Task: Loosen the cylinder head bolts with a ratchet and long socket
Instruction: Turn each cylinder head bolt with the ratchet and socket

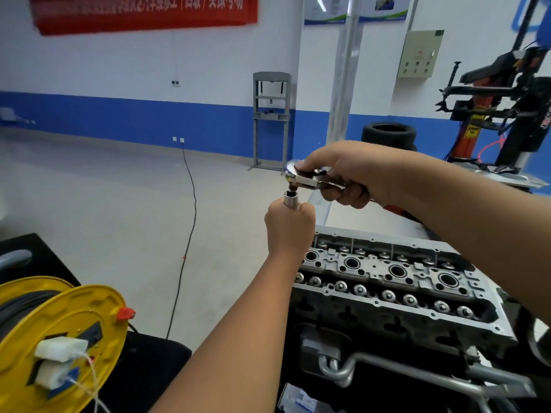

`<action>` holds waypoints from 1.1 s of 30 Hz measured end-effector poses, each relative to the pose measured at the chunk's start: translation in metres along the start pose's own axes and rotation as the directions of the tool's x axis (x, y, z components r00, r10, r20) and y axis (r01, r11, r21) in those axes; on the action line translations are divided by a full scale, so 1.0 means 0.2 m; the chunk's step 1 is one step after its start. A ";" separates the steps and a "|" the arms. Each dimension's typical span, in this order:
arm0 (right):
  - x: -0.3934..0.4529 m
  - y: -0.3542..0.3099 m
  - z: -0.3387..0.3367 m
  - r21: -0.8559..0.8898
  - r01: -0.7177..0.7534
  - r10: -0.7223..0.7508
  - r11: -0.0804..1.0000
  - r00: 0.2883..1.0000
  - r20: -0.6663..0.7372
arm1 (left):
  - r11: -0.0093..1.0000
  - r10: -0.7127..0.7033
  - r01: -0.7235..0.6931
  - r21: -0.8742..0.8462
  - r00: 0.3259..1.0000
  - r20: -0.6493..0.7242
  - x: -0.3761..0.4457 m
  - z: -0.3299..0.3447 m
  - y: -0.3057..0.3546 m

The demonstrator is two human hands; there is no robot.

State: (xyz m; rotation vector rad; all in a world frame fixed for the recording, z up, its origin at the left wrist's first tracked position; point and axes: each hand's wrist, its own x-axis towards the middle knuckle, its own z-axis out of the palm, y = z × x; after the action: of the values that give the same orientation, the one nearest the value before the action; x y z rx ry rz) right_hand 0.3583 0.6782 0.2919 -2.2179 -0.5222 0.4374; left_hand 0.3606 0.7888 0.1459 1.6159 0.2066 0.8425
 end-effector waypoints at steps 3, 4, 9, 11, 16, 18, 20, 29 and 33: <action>0.01 -0.01 0.04 -0.081 -0.017 0.018 0.997 1.000 0.015 | 1.000 0.004 -0.004 -0.009 1.000 0.009 -0.02 -0.01 0.02; 0.02 -0.01 0.04 -0.095 -0.020 0.021 0.995 1.000 0.009 | 1.000 0.001 -0.001 -0.008 1.000 0.011 -0.02 -0.01 0.02; 0.05 -0.05 0.04 -0.237 -0.023 0.043 0.971 0.996 0.081 | 0.999 0.000 -0.001 0.040 1.000 0.019 -0.01 -0.02 0.01; 0.06 -0.05 0.05 -0.255 -0.006 0.040 0.967 0.991 0.127 | 1.000 -0.015 0.015 0.023 1.000 0.006 -0.01 -0.03 0.01; 0.03 -0.02 0.16 -0.492 0.192 -0.240 0.849 0.970 -0.036 | 1.000 0.012 -0.012 -0.016 1.000 0.006 0.01 -0.06 -0.01; 0.01 0.05 0.24 -0.727 0.235 -0.454 0.645 0.883 -0.117 | 0.996 0.071 -0.069 -0.065 0.997 0.042 -0.01 -0.07 0.01; -0.01 0.11 0.30 -0.815 0.205 -0.569 0.542 0.804 -0.175 | 0.975 0.089 -0.058 -0.213 0.986 0.141 -0.02 -0.09 0.05; 0.10 0.14 0.30 -0.943 0.099 -0.782 0.317 0.589 -0.201 | 0.970 -0.050 0.099 -0.221 0.974 0.221 0.06 -0.16 0.12; 0.15 0.13 0.28 -0.954 0.076 -0.788 0.289 0.585 -0.192 | 0.961 -0.144 0.186 -0.203 0.968 0.206 0.10 -0.12 0.12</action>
State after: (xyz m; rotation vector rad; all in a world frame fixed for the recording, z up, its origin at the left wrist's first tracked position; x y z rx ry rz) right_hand 0.3624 0.7132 0.2334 -2.7090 -1.1680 -1.2971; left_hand 0.3527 0.8133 0.1758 1.4370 0.1076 0.5576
